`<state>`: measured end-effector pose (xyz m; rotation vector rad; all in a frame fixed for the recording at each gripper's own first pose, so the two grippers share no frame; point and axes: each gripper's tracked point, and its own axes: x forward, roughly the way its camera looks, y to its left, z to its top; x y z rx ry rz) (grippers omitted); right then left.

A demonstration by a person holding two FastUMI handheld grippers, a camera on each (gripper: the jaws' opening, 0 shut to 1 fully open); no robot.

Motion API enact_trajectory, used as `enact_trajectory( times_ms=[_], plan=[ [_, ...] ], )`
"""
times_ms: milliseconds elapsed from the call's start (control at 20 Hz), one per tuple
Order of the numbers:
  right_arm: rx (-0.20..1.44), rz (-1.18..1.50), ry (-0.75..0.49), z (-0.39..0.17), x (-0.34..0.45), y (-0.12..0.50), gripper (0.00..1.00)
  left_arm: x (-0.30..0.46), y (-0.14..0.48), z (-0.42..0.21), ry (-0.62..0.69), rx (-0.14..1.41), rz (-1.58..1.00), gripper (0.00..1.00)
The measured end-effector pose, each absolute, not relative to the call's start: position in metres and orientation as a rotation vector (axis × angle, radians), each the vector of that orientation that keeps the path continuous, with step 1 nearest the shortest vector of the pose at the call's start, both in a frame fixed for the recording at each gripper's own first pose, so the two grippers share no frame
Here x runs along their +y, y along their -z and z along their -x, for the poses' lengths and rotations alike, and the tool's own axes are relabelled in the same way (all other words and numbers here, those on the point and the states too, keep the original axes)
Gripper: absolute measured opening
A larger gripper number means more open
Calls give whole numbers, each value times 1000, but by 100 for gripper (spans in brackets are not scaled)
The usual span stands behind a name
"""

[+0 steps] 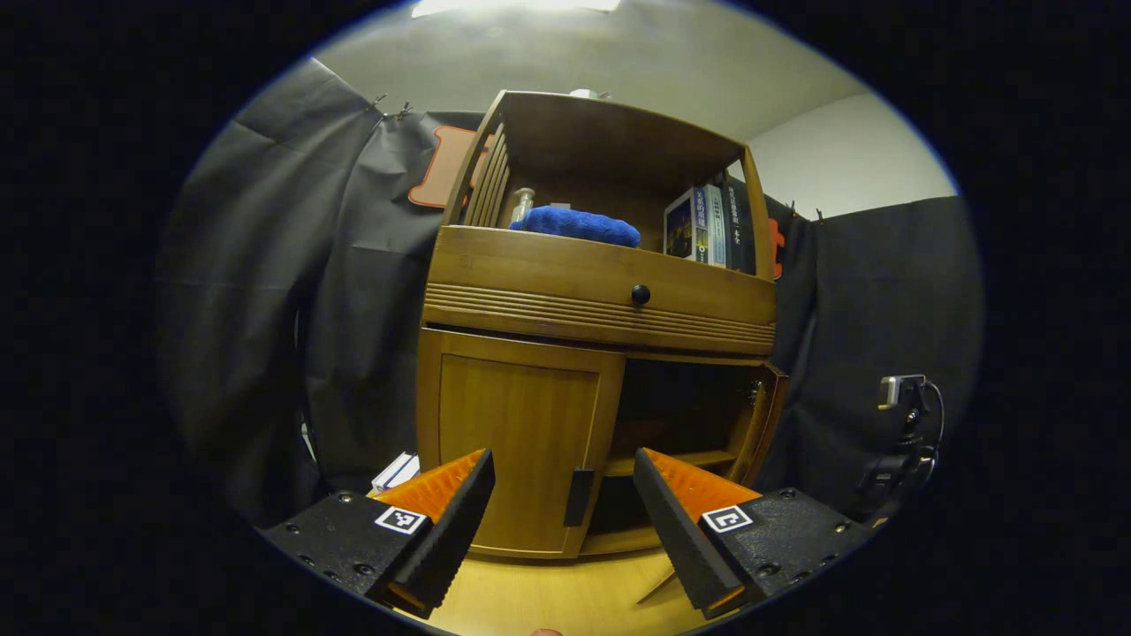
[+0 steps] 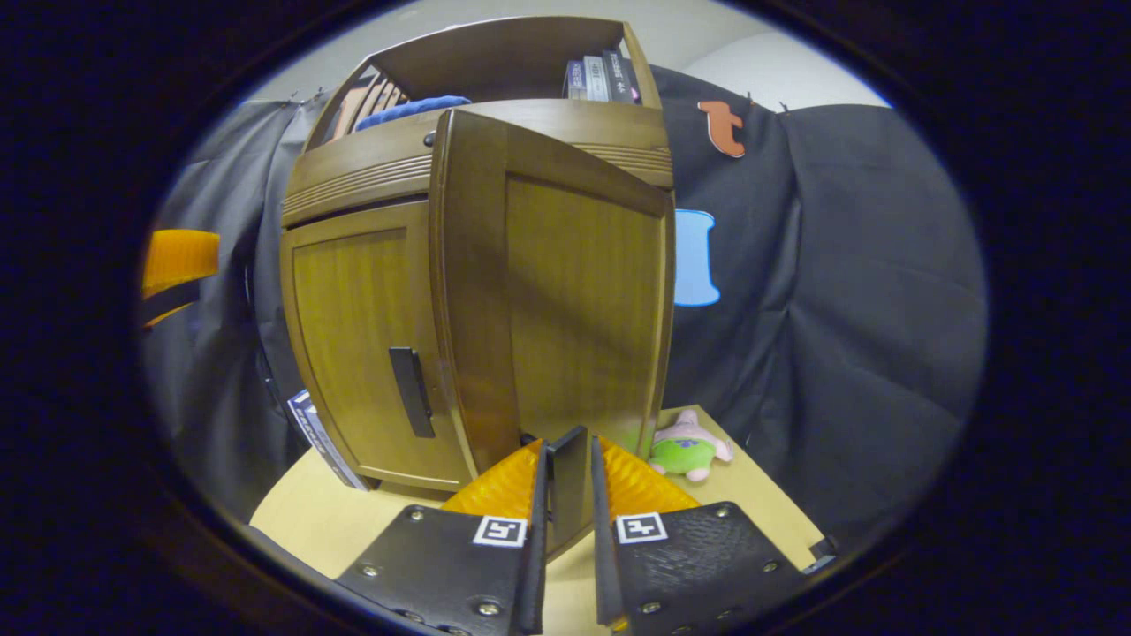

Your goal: Open the right door of the double-door shoe cabinet with the right hand, and open the left door with the left hand.

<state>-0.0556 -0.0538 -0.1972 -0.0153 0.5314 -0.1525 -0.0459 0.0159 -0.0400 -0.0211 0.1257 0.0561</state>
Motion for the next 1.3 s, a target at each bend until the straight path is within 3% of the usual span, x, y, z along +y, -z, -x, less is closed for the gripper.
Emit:
enact_trajectory(
  times_ms=[100,150,700,800,850,1050,1100,1200,1300],
  plan=[
    [529,20,166,58,-59,196,19,14,43,45,-48,130,23,97],
    [529,24,174,60,-61,196,23,12,44,43,-45,131,24,97],
    [529,39,253,80,-96,190,23,-13,54,35,19,150,46,98],
    [528,39,267,83,-101,190,19,-14,56,34,27,153,50,97],
    [526,43,278,85,-105,189,23,-17,57,33,30,155,52,98],
    [523,53,321,93,-124,186,23,-22,59,31,39,160,53,98],
    [525,54,331,96,-131,186,18,-24,60,30,44,162,55,98],
    [528,59,357,98,-143,188,23,-28,62,29,51,167,57,98],
    [523,63,382,104,-153,183,18,-31,62,28,57,171,56,98]
  ],
)
